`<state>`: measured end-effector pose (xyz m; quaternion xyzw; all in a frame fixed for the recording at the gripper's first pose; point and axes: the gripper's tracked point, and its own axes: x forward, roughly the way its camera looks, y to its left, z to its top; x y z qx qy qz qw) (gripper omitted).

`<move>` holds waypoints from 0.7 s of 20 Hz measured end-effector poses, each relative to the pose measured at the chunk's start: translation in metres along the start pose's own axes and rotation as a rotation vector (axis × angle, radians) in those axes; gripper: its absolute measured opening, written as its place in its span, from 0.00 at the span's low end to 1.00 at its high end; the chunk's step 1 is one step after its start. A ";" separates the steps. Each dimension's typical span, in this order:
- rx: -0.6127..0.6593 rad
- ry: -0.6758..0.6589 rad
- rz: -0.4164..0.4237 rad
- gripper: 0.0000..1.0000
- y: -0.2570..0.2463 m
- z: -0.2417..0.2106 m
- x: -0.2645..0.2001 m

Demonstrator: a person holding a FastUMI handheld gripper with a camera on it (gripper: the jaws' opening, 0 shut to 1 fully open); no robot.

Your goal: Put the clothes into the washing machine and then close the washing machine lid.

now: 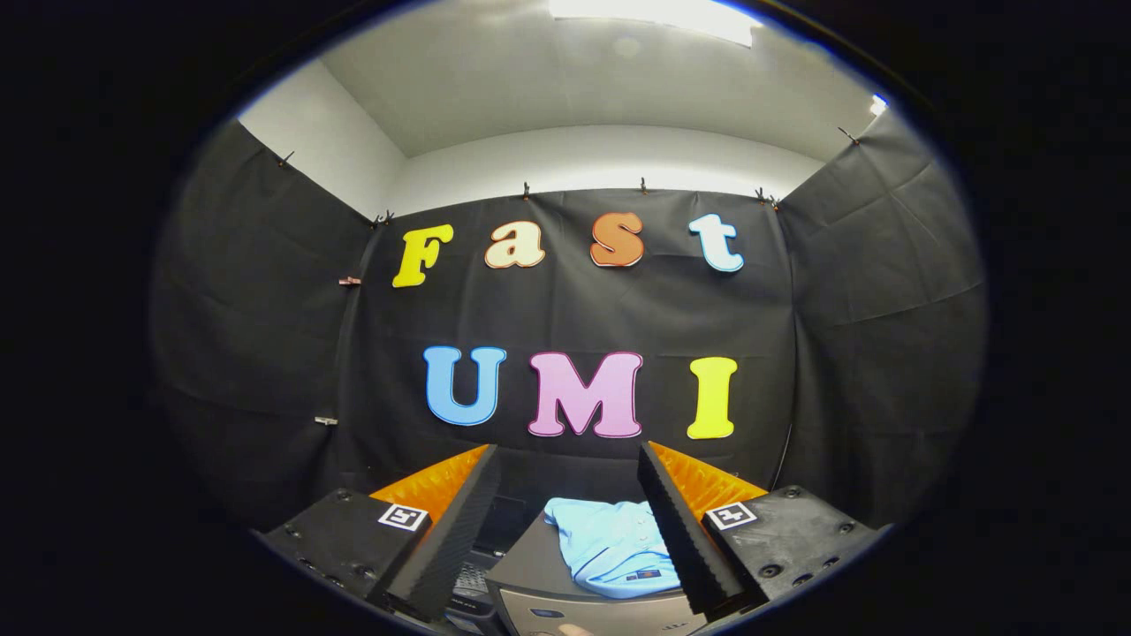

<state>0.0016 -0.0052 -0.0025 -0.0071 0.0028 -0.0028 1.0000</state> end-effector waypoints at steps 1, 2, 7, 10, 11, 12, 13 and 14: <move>0.000 0.003 -0.003 0.98 -0.001 -0.001 0.002; 0.001 0.006 -0.005 0.98 -0.003 -0.001 0.003; -0.004 0.020 -0.035 0.98 -0.016 -0.003 0.016; -0.001 0.030 -0.053 0.98 -0.026 -0.005 0.028; -0.004 0.038 -0.058 0.98 -0.028 -0.007 0.034; -0.009 0.045 -0.064 0.98 -0.031 -0.009 0.039; -0.014 0.051 -0.071 0.98 -0.034 -0.012 0.044; -0.017 0.057 -0.078 0.98 -0.038 -0.013 0.052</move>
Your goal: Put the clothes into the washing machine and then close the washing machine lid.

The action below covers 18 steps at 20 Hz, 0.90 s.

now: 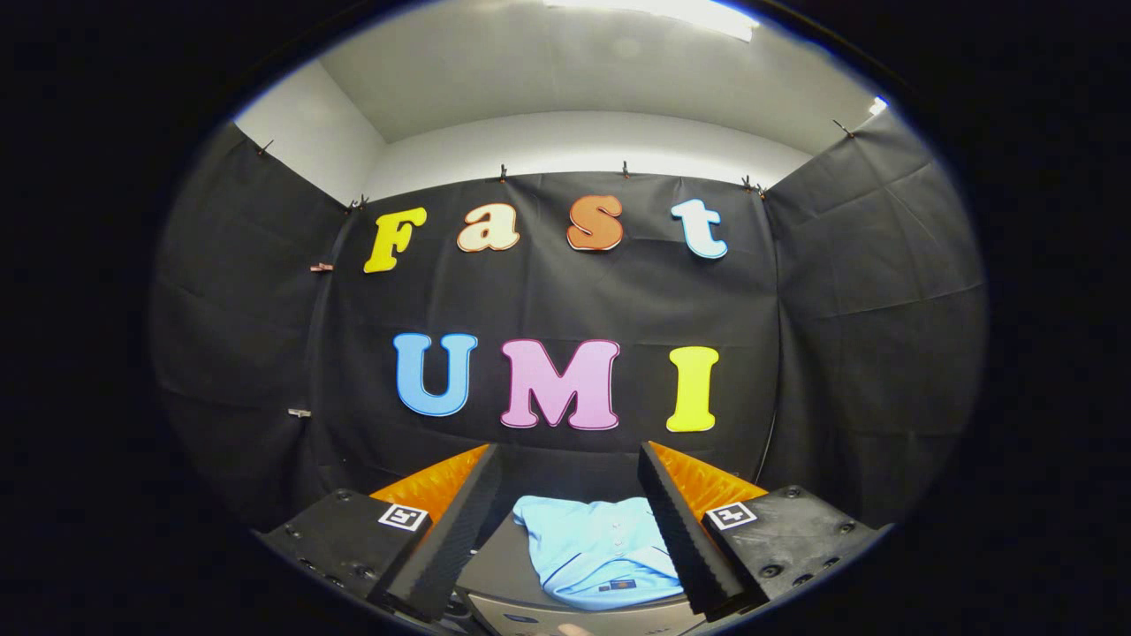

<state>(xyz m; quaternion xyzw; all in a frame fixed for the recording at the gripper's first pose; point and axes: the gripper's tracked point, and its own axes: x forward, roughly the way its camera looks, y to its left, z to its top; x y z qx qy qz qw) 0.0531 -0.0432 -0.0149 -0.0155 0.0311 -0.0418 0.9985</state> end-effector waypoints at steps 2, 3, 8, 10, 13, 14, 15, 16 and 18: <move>0.003 0.014 -0.017 0.98 -0.006 -0.005 0.014; 0.006 0.022 -0.021 0.98 -0.007 -0.007 0.021; 0.004 0.066 -0.052 0.98 -0.020 -0.025 0.060; 0.006 0.093 -0.062 0.98 -0.025 -0.034 0.079; 0.009 0.140 -0.074 0.98 -0.033 -0.052 0.108; 0.013 0.163 -0.079 0.98 -0.036 -0.061 0.118; 0.017 0.188 -0.081 0.98 -0.039 -0.070 0.127; 0.019 0.215 -0.084 0.99 -0.042 -0.080 0.135; 0.021 0.263 -0.088 0.99 -0.048 -0.100 0.149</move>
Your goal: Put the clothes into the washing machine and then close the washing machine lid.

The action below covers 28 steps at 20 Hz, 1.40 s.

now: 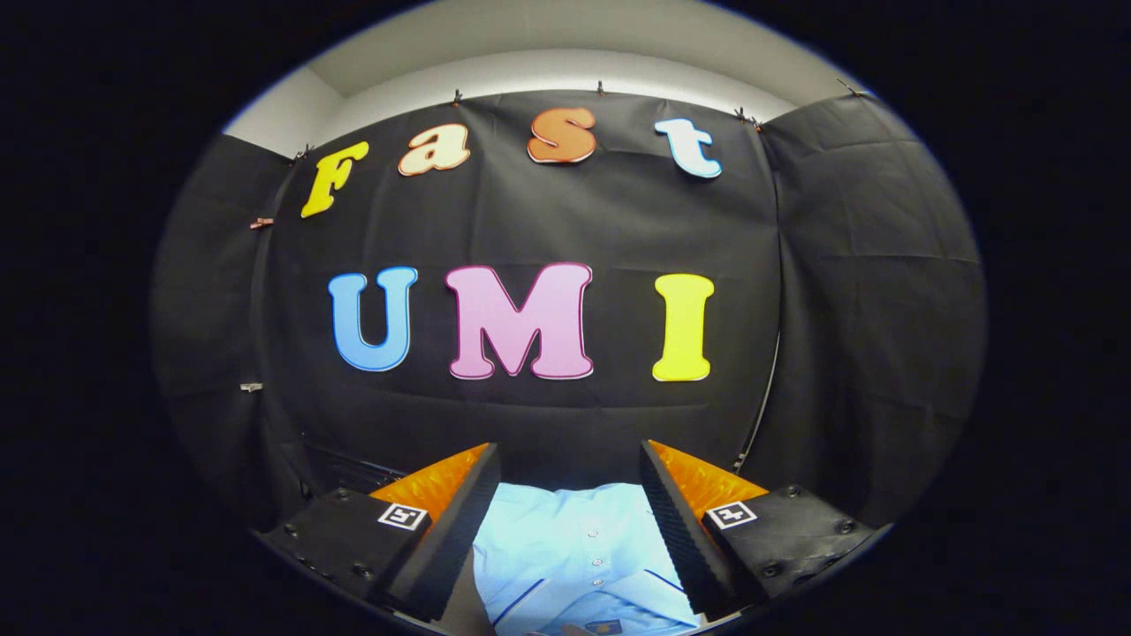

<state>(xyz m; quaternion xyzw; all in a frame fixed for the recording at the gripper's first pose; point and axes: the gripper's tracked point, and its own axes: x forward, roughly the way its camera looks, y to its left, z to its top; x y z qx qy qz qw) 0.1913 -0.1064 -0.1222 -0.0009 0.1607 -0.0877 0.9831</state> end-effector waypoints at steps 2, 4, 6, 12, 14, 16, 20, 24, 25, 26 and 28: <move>0.000 0.045 -0.004 0.98 -0.004 -0.014 0.018; -0.009 0.097 -0.013 0.99 -0.010 -0.031 0.034; -0.005 0.152 -0.014 0.99 -0.016 -0.047 0.049; -0.002 0.310 -0.021 0.99 -0.027 -0.091 0.079; -0.011 0.361 -0.024 0.99 -0.028 -0.106 0.086; -0.021 0.412 -0.025 0.99 -0.028 -0.118 0.092; -0.052 0.493 -0.042 0.99 -0.031 -0.144 0.104; -0.047 0.547 -0.051 1.00 -0.033 -0.159 0.104; -0.044 0.555 -0.053 0.99 -0.033 -0.160 0.103; -0.043 0.564 -0.054 1.00 -0.034 -0.162 0.104; -0.044 0.606 -0.050 1.00 -0.034 -0.171 0.105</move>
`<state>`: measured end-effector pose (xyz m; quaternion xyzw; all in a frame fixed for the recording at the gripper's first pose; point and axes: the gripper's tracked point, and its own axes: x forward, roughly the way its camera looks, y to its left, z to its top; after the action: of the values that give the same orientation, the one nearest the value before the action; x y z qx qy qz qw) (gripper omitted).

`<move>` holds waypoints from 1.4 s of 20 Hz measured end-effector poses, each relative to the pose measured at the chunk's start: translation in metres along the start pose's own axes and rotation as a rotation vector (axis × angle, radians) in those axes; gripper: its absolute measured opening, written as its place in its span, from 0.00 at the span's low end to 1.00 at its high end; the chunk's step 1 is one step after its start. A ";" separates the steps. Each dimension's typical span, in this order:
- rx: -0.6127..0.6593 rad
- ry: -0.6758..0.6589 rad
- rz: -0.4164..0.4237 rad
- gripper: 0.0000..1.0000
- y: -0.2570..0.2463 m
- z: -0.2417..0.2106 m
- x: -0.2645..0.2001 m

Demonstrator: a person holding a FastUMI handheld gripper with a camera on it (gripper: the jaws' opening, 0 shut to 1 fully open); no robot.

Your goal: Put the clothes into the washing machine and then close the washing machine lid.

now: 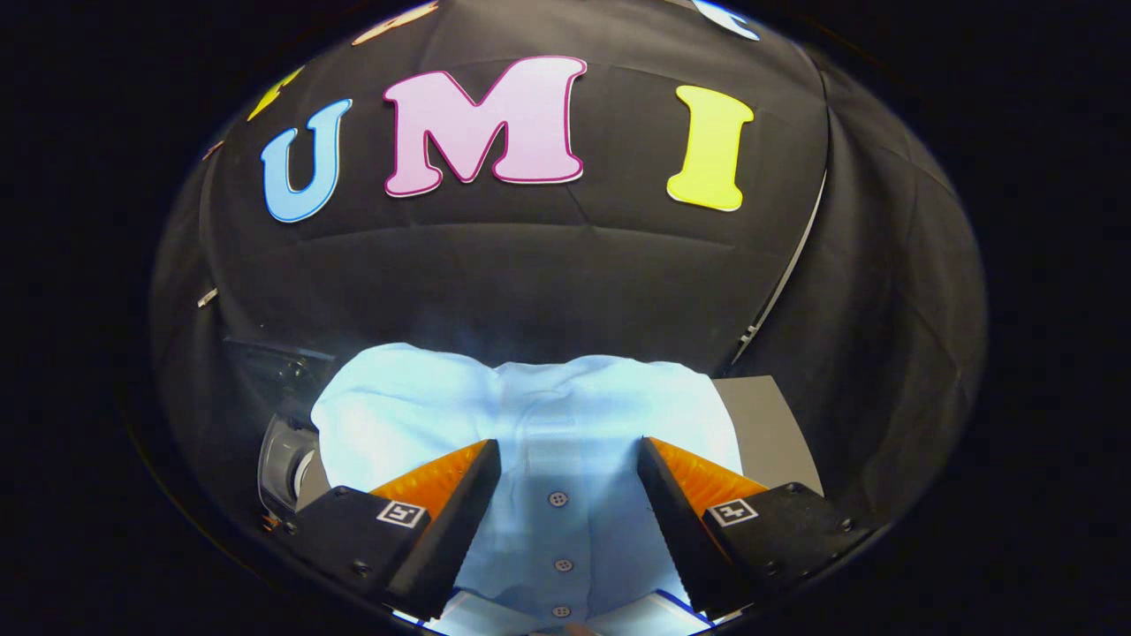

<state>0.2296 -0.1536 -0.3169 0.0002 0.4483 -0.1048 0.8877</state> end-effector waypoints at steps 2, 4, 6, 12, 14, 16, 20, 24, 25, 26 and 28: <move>0.040 0.050 0.029 0.99 0.002 -0.004 0.003; 0.032 0.050 0.023 0.96 0.002 -0.005 0.005; -0.021 0.056 0.018 0.90 0.005 -0.003 0.007; -0.051 0.041 0.010 0.11 0.006 0.004 0.014; -0.031 0.033 0.022 0.11 0.006 0.004 0.012; -0.009 0.014 0.029 0.10 0.005 0.005 0.007; -0.007 -0.050 0.019 0.10 0.002 0.014 -0.013; -0.004 -0.108 0.035 0.10 0.004 0.027 -0.051; -0.012 -0.132 0.033 0.10 0.005 0.033 -0.063; -0.018 -0.160 0.033 0.10 0.006 0.039 -0.077; -0.021 -0.222 0.040 0.10 0.009 0.051 -0.106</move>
<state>0.2109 -0.1300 -0.2027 -0.0117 0.3484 -0.0819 0.9337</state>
